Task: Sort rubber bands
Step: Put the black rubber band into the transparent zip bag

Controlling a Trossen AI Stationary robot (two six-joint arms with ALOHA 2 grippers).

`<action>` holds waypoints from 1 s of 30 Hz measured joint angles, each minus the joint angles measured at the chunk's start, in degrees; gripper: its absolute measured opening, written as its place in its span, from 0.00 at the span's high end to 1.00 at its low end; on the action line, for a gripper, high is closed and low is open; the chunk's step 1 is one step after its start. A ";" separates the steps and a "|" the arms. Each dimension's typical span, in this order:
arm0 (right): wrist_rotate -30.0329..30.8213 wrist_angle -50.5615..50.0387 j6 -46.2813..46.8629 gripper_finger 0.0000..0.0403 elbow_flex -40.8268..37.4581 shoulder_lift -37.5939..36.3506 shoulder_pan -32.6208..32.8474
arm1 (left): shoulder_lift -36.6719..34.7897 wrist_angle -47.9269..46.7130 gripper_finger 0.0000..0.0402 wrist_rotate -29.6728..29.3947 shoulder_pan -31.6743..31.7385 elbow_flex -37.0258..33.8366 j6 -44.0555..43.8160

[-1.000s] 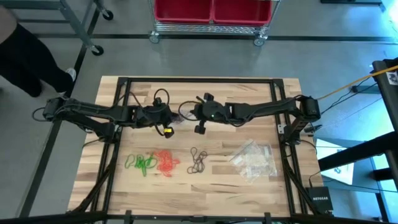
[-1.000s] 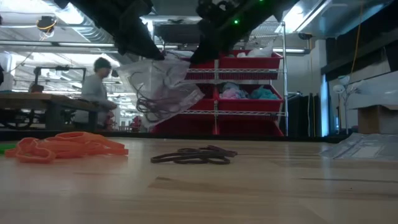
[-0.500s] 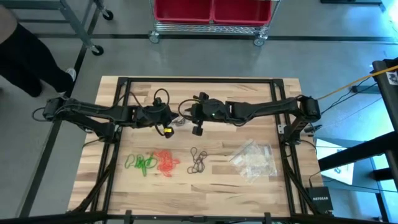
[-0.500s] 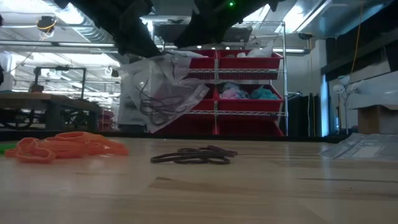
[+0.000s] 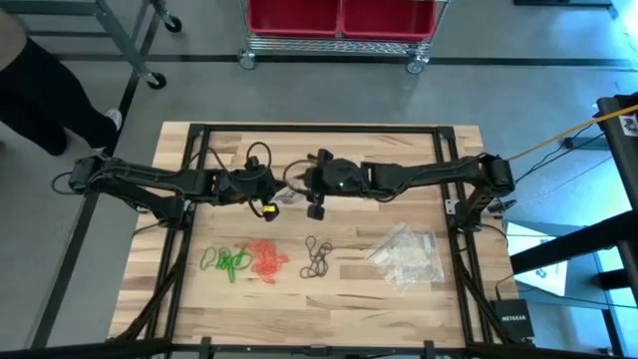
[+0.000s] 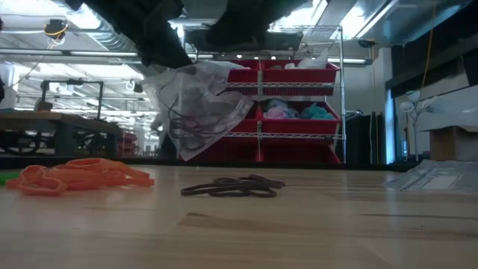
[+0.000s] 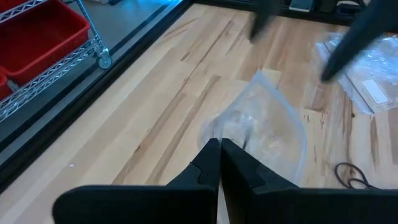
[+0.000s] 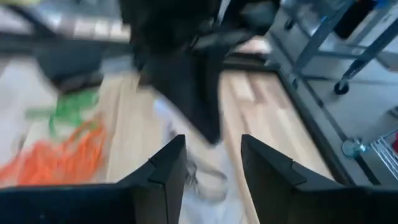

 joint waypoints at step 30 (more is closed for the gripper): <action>-22.74 15.50 -6.19 0.64 -18.58 11.47 6.59 | 0.01 -0.30 1.00 0.02 0.00 0.00 -0.41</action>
